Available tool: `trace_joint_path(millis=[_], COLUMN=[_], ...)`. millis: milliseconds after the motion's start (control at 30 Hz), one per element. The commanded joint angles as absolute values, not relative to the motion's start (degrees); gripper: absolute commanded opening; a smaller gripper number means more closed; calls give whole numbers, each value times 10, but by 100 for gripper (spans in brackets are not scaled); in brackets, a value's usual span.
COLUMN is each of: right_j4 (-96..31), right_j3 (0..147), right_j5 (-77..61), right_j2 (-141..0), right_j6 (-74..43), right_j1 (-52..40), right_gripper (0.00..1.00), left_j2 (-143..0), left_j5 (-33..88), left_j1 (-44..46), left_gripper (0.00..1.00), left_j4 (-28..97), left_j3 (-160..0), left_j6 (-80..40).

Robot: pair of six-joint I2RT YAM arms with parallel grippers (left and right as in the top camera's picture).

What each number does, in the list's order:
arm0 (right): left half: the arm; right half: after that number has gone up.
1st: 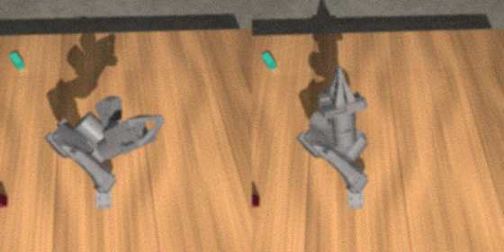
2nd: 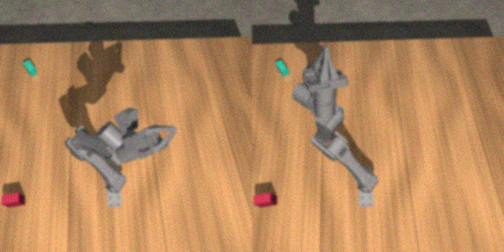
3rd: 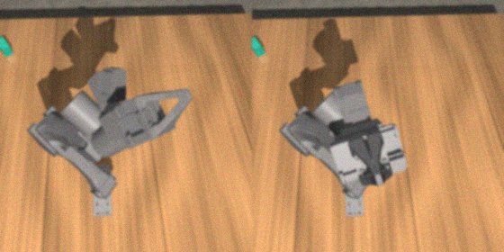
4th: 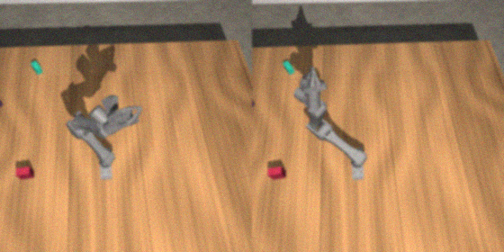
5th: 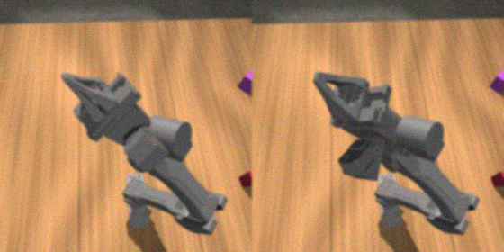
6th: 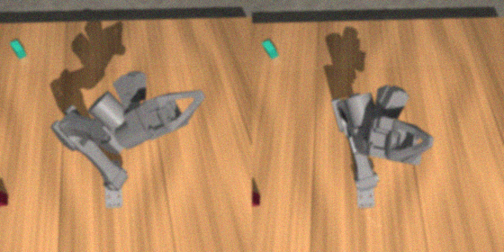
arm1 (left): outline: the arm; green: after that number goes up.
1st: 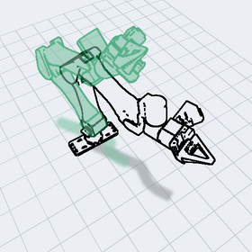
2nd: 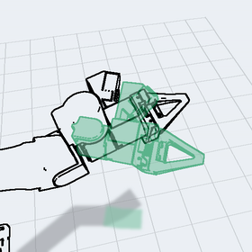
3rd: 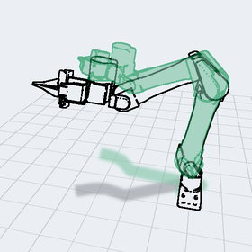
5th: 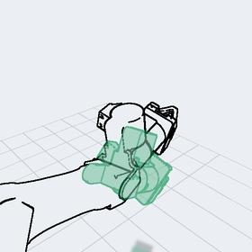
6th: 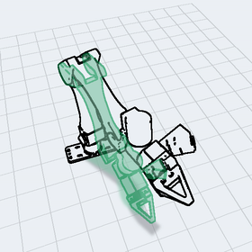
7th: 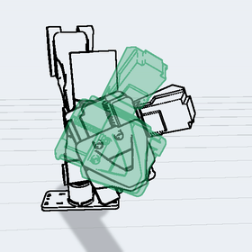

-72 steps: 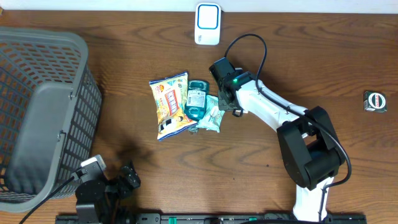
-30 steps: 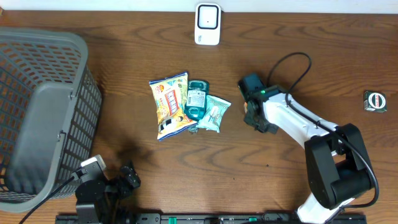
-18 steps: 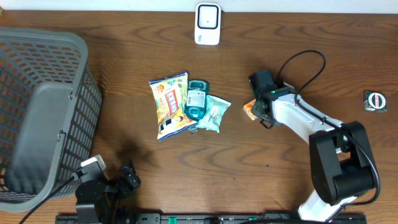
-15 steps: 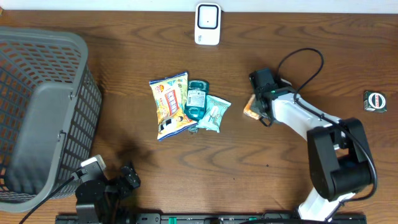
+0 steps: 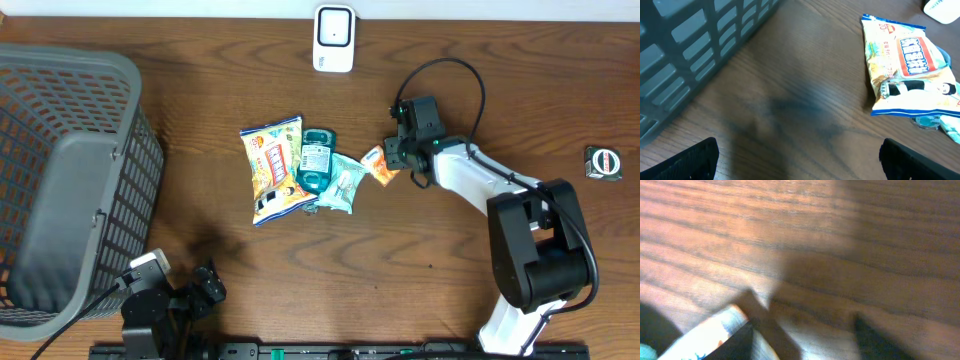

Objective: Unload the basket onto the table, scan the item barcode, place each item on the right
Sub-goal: 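Lift the orange tissue box and pull it right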

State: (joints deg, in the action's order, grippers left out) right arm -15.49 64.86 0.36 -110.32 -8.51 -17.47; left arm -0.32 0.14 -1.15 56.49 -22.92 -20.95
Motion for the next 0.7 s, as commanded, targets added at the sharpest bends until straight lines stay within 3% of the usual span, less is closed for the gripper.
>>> trace_joint_path(millis=[0, 67, 233, 467, 667], right_j4=[-233, -290, -345, -380, -343], right_j3=[722, 758, 791, 750, 693], right_j5=[-15, -16, -75, -81, -77], right_j2=[-1090, -1081, -1069, -1080, -1080], right_j6=[-123, -173, -326, -468, -482], right_j1=[-174, -173, -172, -173, -172], right_gripper=[89, 99, 99, 70, 69], left_j2=[-2, -2, -2, -2, -2], left_j5=[9, 9, 9, 9, 9], left_j1=[-15, -15, -15, -15, -15], left_gripper=[98, 98, 98, 98, 98], left_j4=[572, 572, 572, 572, 572], left_j3=[-234, -234, -234, -234, -234], left_j6=[-210, -210, -210, -210, -210])
